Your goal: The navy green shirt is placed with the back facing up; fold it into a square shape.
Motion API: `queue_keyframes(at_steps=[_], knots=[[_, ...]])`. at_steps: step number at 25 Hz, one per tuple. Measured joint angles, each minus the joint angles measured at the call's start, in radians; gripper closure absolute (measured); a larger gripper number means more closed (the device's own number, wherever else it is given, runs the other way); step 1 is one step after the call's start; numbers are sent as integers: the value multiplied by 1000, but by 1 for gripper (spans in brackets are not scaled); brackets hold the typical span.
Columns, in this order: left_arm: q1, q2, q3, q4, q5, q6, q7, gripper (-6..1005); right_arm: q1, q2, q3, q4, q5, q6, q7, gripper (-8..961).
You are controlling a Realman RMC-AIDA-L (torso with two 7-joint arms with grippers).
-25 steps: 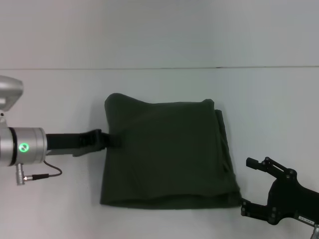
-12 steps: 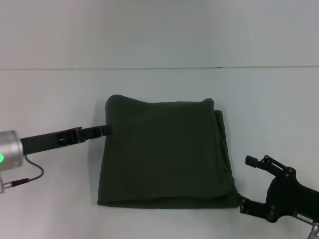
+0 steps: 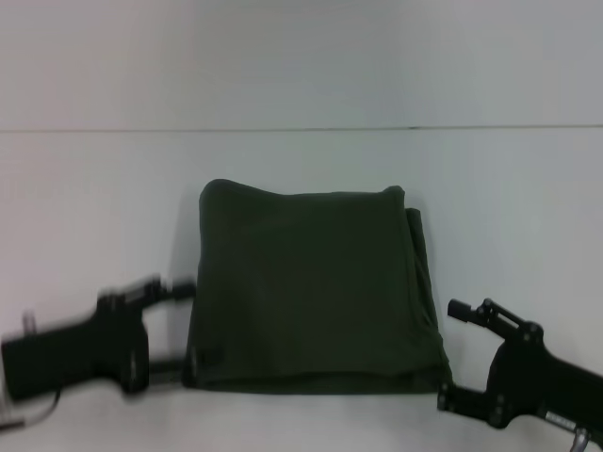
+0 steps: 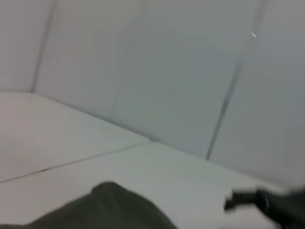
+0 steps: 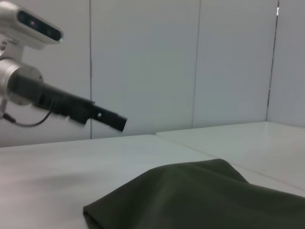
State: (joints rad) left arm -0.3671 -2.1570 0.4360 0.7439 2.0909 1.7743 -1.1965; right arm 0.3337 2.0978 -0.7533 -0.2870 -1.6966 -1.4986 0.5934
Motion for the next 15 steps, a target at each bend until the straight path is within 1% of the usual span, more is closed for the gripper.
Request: queue_keyframes(at_steps=[2,4,7,11,15], knots=[[46,-13,20,-5,13,-7,135,134,-4,-1,-4,16,-2,4,-9,23],[77,-18,12,-27,17,-16,216,111,-8,-2,-7,29,-2,12,-10,23],[100,-18,-24,-48,36,-28,236,76,-11,-2,-7,49,-2,29,-11,23],[110,-15,-63,-73,58,-49,238,79,-2,0,-10,70,-4,62,-19,23],[110,-15,-70,-80,59,-33,236,80,6,1,-11,81,-4,82,-25,23]])
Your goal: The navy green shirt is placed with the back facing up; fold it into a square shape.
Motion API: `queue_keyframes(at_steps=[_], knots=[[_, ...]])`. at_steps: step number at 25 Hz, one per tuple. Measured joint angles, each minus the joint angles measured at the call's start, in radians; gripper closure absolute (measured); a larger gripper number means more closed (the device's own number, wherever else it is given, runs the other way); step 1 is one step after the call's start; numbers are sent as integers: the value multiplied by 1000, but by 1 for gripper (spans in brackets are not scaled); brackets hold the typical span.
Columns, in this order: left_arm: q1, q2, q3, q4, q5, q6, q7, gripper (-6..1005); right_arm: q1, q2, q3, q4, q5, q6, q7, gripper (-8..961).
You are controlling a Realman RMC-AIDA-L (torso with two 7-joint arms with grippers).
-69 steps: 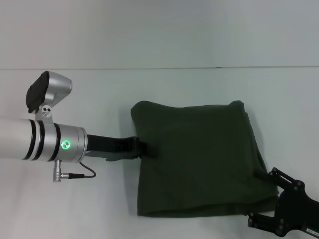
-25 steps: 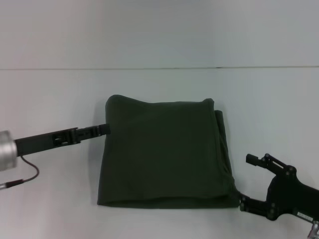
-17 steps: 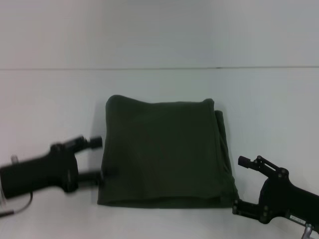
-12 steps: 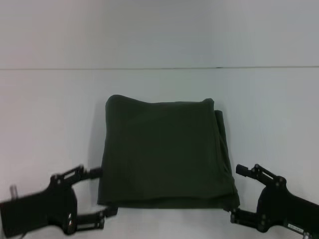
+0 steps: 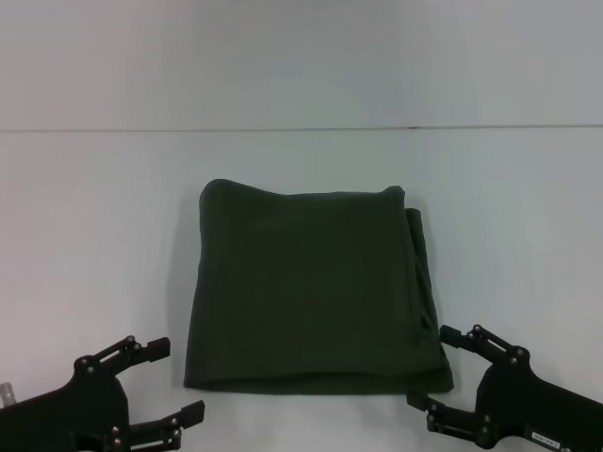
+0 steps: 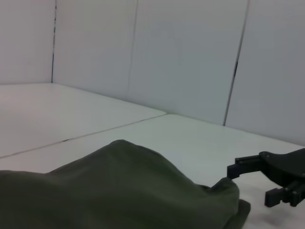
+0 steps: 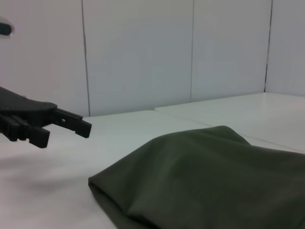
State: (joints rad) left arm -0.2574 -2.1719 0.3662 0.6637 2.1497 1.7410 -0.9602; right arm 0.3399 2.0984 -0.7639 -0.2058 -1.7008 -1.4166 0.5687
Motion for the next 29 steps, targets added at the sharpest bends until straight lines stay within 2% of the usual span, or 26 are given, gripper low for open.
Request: queue_keyframes(at_steps=[29], knots=[[-19,4,2,-16,15,-22,-4,80,20,0,0,2,4,-3,4,23]])
